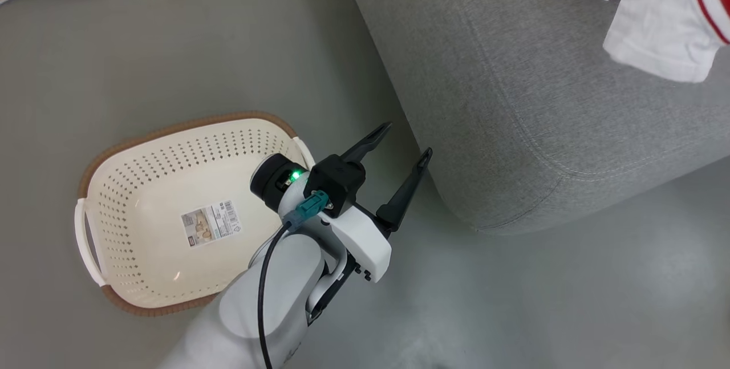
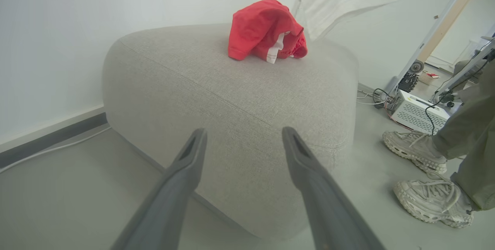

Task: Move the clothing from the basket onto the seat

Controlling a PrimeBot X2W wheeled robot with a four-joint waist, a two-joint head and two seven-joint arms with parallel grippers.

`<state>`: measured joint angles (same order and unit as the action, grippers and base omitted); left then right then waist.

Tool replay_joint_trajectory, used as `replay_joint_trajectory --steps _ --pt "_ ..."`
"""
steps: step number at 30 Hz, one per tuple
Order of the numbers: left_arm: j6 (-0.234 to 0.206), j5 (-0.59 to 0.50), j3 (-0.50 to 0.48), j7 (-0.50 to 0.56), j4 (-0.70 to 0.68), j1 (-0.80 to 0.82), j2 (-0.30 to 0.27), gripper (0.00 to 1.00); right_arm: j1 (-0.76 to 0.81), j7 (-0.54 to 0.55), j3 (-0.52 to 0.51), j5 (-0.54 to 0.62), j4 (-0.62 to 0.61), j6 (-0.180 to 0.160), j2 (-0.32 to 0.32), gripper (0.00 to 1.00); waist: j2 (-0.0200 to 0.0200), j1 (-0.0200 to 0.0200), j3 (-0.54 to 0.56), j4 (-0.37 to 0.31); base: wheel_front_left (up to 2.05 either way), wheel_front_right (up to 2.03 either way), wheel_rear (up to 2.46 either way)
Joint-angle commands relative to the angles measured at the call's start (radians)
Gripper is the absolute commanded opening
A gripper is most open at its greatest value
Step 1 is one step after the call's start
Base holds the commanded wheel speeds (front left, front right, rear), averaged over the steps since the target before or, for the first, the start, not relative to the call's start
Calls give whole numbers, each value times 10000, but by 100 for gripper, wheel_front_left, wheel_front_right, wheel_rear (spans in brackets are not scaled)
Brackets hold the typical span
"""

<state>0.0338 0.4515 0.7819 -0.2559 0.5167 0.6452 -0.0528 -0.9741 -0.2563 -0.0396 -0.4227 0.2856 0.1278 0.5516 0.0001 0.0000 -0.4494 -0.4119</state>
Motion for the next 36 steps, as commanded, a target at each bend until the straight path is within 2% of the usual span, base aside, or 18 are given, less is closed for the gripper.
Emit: replay_joint_trajectory --steps 1,9,17,22,24,25,30,36 --pt "-85 -121 -133 -59 -167 364 26 100 -369 -55 -178 85 155 29 523 0 -1 0 -458 272 0 0 0" --pt "-127 -185 75 -59 181 675 26 100 -1900 -55 -867 668 1761 29 1055 0 -1 0 -1189 460 0 0 0" --pt "-80 -250 266 -59 802 967 26 100 -3616 -55 -1647 1996 3509 29 1386 0 -1 0 -1946 564 0 0 0" --pt "-43 -168 514 -59 969 1042 26 100 -4389 -55 -2726 2544 4253 29 1655 0 -1 0 -2302 857 0 0 0" --pt "-80 -66 560 -59 1025 910 26 100 -4545 -55 -3128 2773 4561 29 1563 0 -1 0 -2379 911 0 0 0" --pt "-184 50 524 -59 1028 762 26 100 -4623 -55 -3392 2932 4761 29 1318 0 -1 0 -2506 957 0 0 0" --pt "-240 145 666 -59 1041 487 26 100 -4403 -55 -3692 3344 5451 29 886 0 -1 0 -2657 1184 0 0 0" --pt "-253 152 780 -59 1115 456 26 100 -4217 -55 -3535 3407 7078 29 658 0 -1 0 -2758 1428 0 0 0"
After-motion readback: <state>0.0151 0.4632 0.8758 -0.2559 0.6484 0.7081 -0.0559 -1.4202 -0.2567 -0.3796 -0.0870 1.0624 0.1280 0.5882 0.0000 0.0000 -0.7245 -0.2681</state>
